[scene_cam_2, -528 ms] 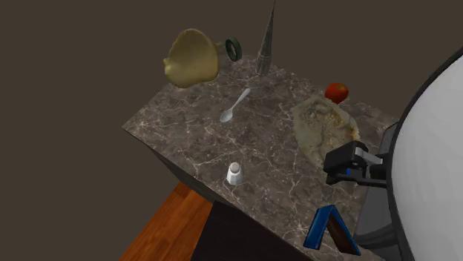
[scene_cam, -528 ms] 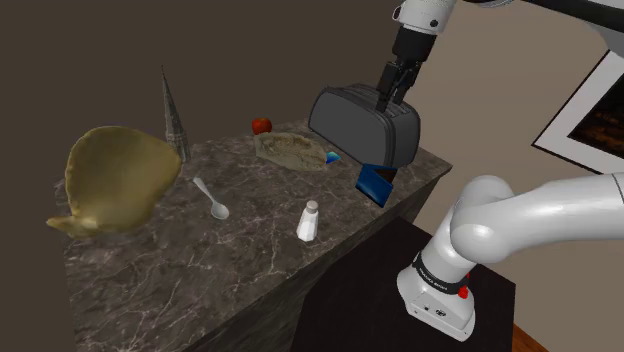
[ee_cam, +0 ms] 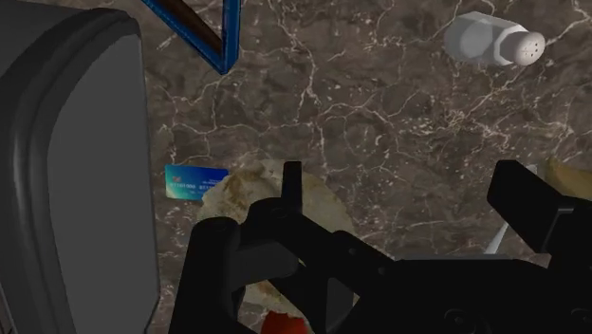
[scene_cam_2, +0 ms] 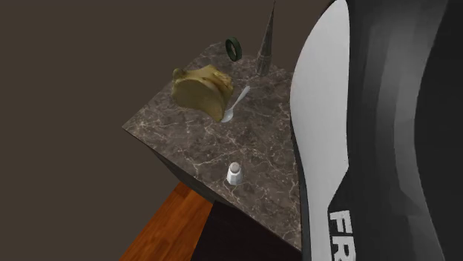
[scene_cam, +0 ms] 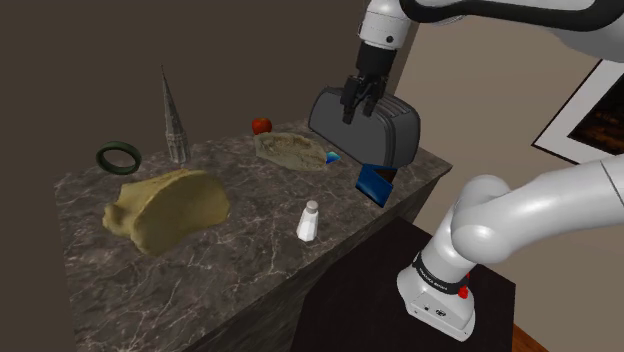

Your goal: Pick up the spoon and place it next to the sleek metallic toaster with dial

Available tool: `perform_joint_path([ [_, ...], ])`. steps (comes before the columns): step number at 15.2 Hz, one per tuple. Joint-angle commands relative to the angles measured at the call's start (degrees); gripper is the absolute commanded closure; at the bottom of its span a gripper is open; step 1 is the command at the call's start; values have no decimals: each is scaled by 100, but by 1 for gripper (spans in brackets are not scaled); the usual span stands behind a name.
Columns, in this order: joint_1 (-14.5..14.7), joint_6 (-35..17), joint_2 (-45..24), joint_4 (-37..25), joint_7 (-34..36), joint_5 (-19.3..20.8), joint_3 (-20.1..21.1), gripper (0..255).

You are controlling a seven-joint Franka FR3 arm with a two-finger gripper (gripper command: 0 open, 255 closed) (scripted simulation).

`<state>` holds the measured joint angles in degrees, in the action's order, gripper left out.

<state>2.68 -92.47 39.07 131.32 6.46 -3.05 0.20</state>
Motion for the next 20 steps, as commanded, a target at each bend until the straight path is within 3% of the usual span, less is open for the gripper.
perform_joint_path([
  [1,48,-277,-287,16,171,-121,124,0],
  [10,238,-1319,-1908,-450,854,-505,620,0],
  [20,453,-2086,-3966,-1656,1582,-600,1016,0],
])
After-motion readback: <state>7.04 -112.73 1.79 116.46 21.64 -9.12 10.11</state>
